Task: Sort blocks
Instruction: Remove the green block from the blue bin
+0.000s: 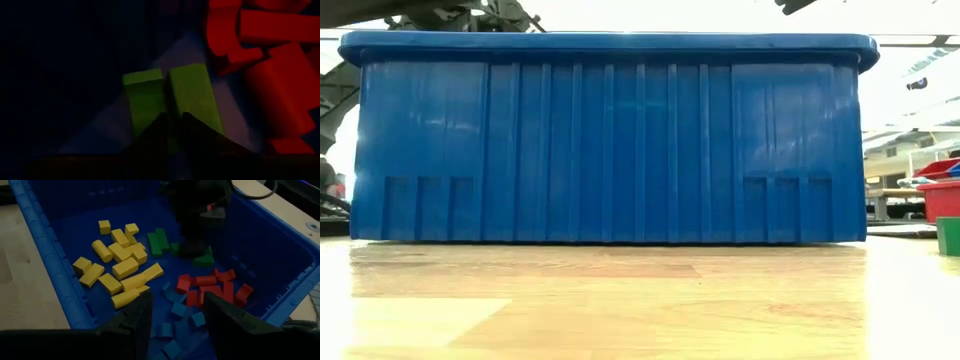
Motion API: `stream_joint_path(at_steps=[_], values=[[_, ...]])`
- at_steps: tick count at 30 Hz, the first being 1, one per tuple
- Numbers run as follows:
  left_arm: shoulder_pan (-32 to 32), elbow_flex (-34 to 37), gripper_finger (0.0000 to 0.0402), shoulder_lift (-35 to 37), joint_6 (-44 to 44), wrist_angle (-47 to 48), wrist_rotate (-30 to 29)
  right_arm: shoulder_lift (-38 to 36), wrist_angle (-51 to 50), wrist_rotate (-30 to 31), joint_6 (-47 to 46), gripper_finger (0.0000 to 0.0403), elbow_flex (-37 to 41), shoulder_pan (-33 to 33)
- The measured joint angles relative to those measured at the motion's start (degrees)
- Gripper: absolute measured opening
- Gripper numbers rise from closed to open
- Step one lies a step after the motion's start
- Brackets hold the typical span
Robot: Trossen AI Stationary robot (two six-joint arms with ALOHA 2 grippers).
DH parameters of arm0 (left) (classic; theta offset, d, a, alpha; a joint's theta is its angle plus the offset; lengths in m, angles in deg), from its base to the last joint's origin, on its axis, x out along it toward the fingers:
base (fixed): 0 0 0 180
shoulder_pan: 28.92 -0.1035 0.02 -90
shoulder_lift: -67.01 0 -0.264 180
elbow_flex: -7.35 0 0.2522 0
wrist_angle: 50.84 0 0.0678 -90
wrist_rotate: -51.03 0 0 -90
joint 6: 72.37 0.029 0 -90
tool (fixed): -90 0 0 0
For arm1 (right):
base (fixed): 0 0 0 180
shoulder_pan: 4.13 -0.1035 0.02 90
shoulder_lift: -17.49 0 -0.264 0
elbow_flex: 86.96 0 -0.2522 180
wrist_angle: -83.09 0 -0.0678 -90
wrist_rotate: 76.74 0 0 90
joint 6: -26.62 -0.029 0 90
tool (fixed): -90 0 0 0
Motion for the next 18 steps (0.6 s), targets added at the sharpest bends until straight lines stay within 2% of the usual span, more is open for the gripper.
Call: stream_joint_path(at_steps=[9, 16, 18], values=[[-1.2, -0.4, 0.0065, 0.4, 2.3, 9.6, 2.0, 0.2, 0.0, 0.0, -0.4, 0.0162, 0.0, 0.0], [-0.4, -0.1, 0.0065, 2.8, 4.9, 20.3, 8.0, 0.2, -0.1, 0.0, -0.4, 0.0162, 0.0, 0.0], [0.3, 0.2, 0.0065, 4.6, 4.9, 20.3, 8.6, 0.2, 0.0, 0.0, -0.4, 0.0162, 0.0, 0.0]])
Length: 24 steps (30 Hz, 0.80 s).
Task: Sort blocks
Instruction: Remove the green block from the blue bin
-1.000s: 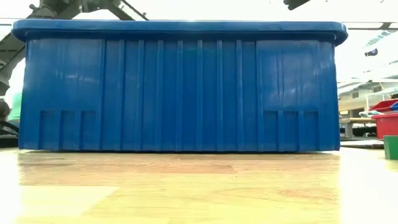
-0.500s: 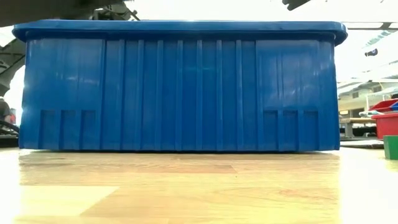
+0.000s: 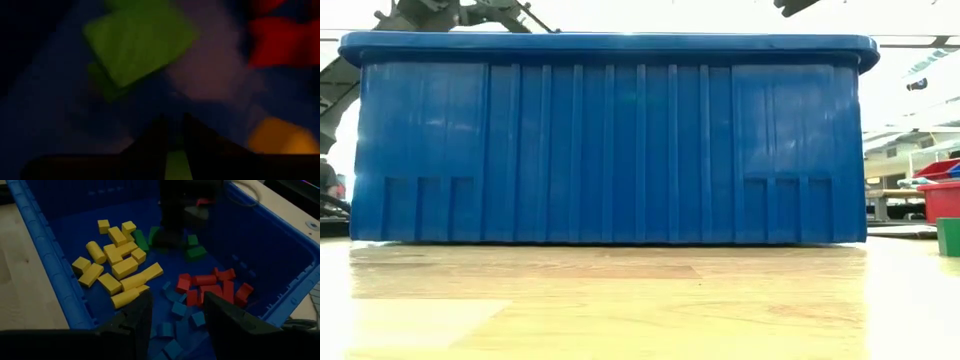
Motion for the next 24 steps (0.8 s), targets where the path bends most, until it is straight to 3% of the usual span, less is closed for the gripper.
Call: stream_joint_path(at_steps=[5, 12, 17, 24], values=[[0.1, -0.6, 0.0065, 3.5, -2.8, -12.6, -1.2, 0.0, 0.0, 0.0, 0.1, 0.0162, 0.0, 0.2], [-0.2, -0.3, 0.0065, -1.3, -3.0, -19.9, -0.1, 0.0, 0.3, 0.0, 0.0, 0.0162, 0.0, 0.4], [-0.2, -0.4, 0.0065, -4.5, -2.7, -18.3, -0.6, 0.0, 0.5, 0.0, 0.0, 0.0162, 0.0, 0.4], [-0.3, -0.7, 0.0065, -3.6, 3.2, -10.9, -1.0, 0.0, 0.6, 0.0, 0.0, 0.0162, 0.0, 0.4]])
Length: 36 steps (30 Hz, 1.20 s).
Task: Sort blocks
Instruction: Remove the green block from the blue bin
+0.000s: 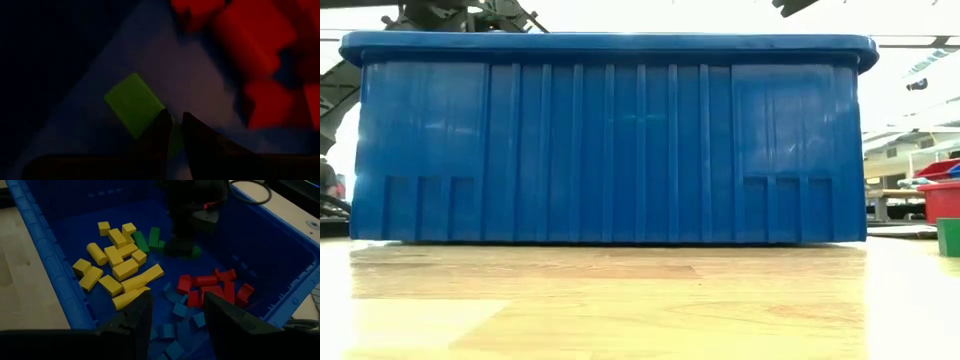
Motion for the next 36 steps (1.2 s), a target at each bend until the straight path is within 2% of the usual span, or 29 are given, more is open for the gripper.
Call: stream_joint_path(at_steps=[4, 9, 13, 19, 21, 24, 28, 32, 36], values=[[0.4, 0.0, 0.0065, 1.0, 2.8, 5.8, 3.2, 0.0, -0.1, 0.0, 0.0, 0.0162, 0.0, 0.0], [2.3, 0.6, 0.0065, 4.2, 5.5, 8.4, 2.7, 0.0, -0.2, -0.5, 0.0, 0.0162, 0.0, 0.0], [2.5, 0.4, 0.0065, 11.8, 8.5, 5.2, 1.7, 0.0, 0.0, -2.2, 0.0, 0.0162, 0.0, 0.0], [2.1, 1.8, 0.0065, 23.9, 15.2, 5.2, 1.9, 0.0, 0.4, -3.4, 0.0, 0.0162, 0.0, 0.0], [2.1, 4.1, 0.0065, 28.1, 17.9, 4.5, 2.8, 0.0, 0.3, -3.4, 0.0, 0.0162, 0.0, 0.0], [2.1, 12.8, 0.0065, 34.6, 22.4, 3.2, 8.0, 0.0, 0.3, -3.5, 0.0, 0.0162, 0.0, 0.0], [2.4, 24.5, 0.0065, 40.8, 19.3, -3.3, 9.1, 0.0, 0.5, -3.5, -0.1, 0.0162, 0.0, 0.0], [2.2, 30.8, 0.0065, 41.9, 18.8, -9.1, 5.8, 0.0, 0.7, -3.1, -0.1, 0.0162, 0.0, 0.7], [2.7, 31.9, 0.0065, 40.4, 16.7, -12.4, 5.3, 0.0, 1.1, -3.0, -0.1, 0.0162, 0.0, 1.9]])
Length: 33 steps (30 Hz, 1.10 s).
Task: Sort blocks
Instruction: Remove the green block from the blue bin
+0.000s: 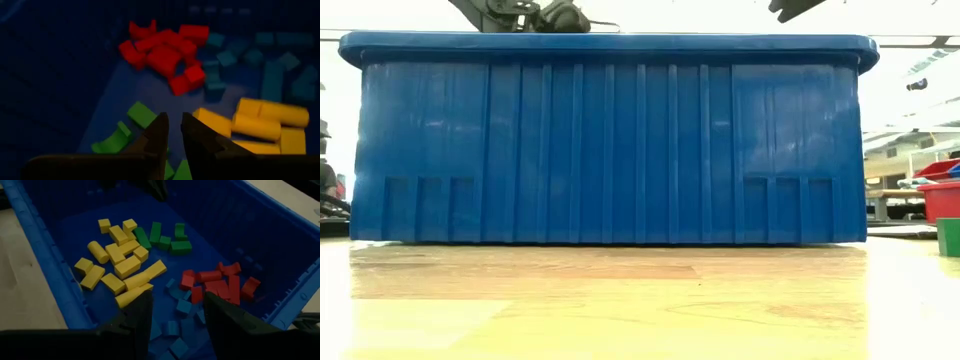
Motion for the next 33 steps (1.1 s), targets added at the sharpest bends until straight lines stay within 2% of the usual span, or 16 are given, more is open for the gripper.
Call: stream_joint_path(at_steps=[3, 6, 10, 14, 18, 26, 33], values=[[-0.4, -1.5, 0.0069, -3.0, -3.6, 1.6, -2.8, 0.0, 0.1, -0.4, 0.0, 0.0162, 0.0, 0.6], [-0.5, -4.6, 0.0092, -6.6, -4.8, 4.6, -1.4, 0.0, 0.2, -0.4, 0.0, 0.0162, 0.0, 1.2], [-0.2, -8.5, 0.0149, -12.1, -5.1, 8.7, -1.4, 0.0, 0.2, -0.5, 0.1, 0.0162, 0.0, 2.0], [-0.5, -10.4, 0.0211, -16.2, -9.9, 9.7, -3.0, 0.0, 0.1, -1.7, 0.1, 0.0162, 0.0, 2.2], [-0.4, -11.2, 0.0249, -20.4, -12.4, 10.9, -4.2, 0.0, -0.3, -2.0, 0.2, 0.0162, 0.0, 2.2], [-0.4, -11.1, 0.0251, -25.9, -12.5, 9.5, -9.5, 0.0, -0.3, -2.0, -0.2, 0.0162, 0.0, 2.2], [-0.4, -11.2, 0.0248, -26.8, -12.1, 5.3, -8.2, 0.0, -0.2, -2.0, -0.9, 0.0162, 0.0, 2.2]])
